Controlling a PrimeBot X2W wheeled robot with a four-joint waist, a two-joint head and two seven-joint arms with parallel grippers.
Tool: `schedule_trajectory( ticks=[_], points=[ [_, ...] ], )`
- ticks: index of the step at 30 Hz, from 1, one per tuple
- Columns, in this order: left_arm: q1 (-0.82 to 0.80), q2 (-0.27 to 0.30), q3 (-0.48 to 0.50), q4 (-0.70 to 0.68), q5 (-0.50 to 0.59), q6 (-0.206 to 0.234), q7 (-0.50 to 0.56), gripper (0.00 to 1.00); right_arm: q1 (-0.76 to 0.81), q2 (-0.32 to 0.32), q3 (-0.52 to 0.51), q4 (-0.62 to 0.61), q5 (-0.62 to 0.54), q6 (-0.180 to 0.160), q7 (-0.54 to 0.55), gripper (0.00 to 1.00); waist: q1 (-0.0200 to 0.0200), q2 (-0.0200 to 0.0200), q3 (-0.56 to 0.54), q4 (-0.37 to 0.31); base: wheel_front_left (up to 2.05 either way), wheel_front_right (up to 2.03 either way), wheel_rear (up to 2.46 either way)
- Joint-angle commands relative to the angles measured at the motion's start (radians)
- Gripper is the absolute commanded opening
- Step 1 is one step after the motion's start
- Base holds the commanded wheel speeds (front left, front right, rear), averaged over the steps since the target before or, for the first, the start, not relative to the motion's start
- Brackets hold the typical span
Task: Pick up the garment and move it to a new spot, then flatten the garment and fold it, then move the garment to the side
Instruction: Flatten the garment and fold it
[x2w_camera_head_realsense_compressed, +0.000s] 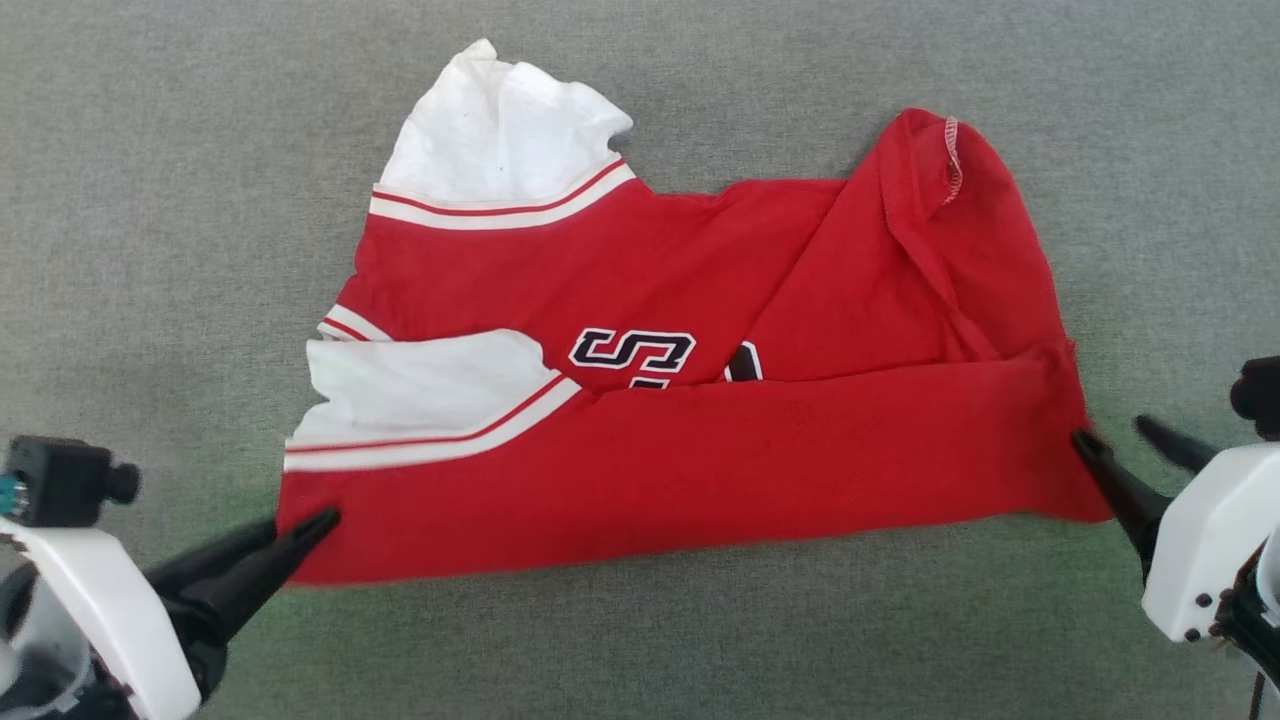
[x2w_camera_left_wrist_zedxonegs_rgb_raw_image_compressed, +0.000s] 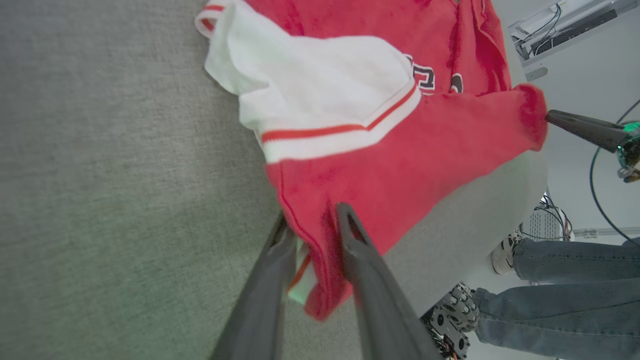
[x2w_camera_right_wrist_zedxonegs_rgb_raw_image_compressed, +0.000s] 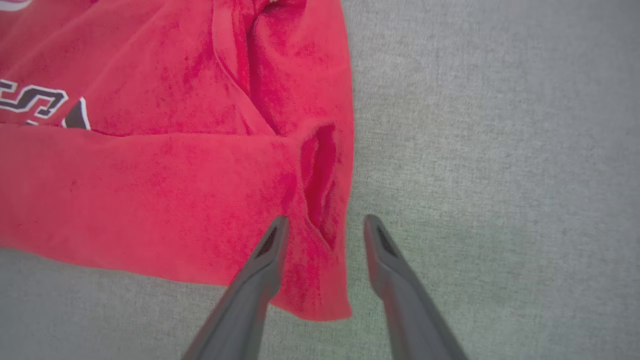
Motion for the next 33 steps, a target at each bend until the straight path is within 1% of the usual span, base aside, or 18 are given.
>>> schedule_trajectory(
  ticks=[1,5,7,10,11,12,15,17,18,21,25,29,33],
  points=[
    [0.01,-0.002,0.009,0.008,0.005,0.002,-0.017,1.0,0.001,0.013,-0.008,0.005,-0.012,-0.001,-0.022,1.0,0.0,-0.0001,-0.002,-0.002,0.0,0.0,0.0],
    [0.017,0.001,0.035,0.039,0.002,0.002,-0.094,1.0,-0.02,0.048,-0.019,0.0,-0.052,-0.001,-0.161,1.0,0.0,-0.0001,-0.007,-0.015,0.0,0.0,0.0],
    [0.015,0.003,0.054,0.064,0.009,0.002,-0.142,1.0,-0.032,0.056,-0.001,0.003,-0.078,-0.001,-0.257,1.0,0.0,-0.0001,-0.01,-0.027,0.0,0.0,0.0],
    [-0.002,-0.01,0.098,0.12,-0.008,0.002,-0.194,1.0,-0.049,0.072,0.034,0.023,-0.112,-0.001,-0.425,1.0,0.0,-0.0001,-0.015,-0.053,0.0,0.0,0.0],
    [-0.012,-0.014,0.117,0.149,-0.006,0.002,-0.205,1.0,-0.053,0.079,0.048,0.035,-0.128,-0.001,-0.48,1.0,0.0,-0.0001,-0.016,-0.063,0.0,0.0,0.0],
    [-0.036,-0.036,0.15,0.205,0.001,0.002,-0.216,1.0,-0.064,0.11,0.068,0.057,-0.158,-0.001,-0.594,1.0,0.0,-0.0001,-0.016,-0.086,0.0,0.0,0.0],
    [-0.083,-0.058,0.2,0.304,0.002,0.002,-0.223,1.0,-0.078,0.158,0.095,0.099,-0.191,-0.001,-0.738,1.0,0.0,-0.0001,-0.01,-0.132,0.0,0.0,0.0],
    [-0.134,-0.072,0.232,0.36,-0.005,0.002,-0.223,1.0,-0.086,0.186,0.113,0.126,-0.207,-0.001,-0.813,1.0,0.0,-0.0001,-0.002,-0.168,0.0,0.0,0.0],
    [-0.16,-0.075,0.239,0.386,0.008,0.002,-0.212,1.0,-0.089,0.196,0.123,0.142,-0.211,-0.001,-0.842,1.0,0.0,-0.0001,0.002,-0.186,0.0,0.0,0.0],
    [-0.254,-0.072,0.239,0.458,0.057,0.002,-0.148,1.0,-0.102,0.217,0.16,0.175,-0.214,-0.001,-0.902,1.0,0.0,-0.0001,0.023,-0.24,0.0,0.0,0.0],
    [-0.404,-0.096,0.219,0.553,0.12,0.002,-0.011,1.0,-0.117,0.229,0.185,0.204,-0.207,-0.001,-0.943,1.0,0.0,-0.0001,0.054,-0.296,0.0,0.0,0.0],
    [-0.54,-0.128,0.169,0.626,0.178,0.002,0.17,1.0,-0.121,0.238,0.193,0.214,-0.192,-0.001,-0.963,1.0,0.0,-0.0001,0.082,-0.335,0.0,0.0,0.0],
    [-0.636,-0.144,0.121,0.661,0.181,0.002,0.356,1.0,-0.124,0.239,0.212,0.229,-0.184,-0.001,-0.974,1.0,0.0,-0.0001,0.098,-0.361,0.0,0.0,0.0]
  ],
)
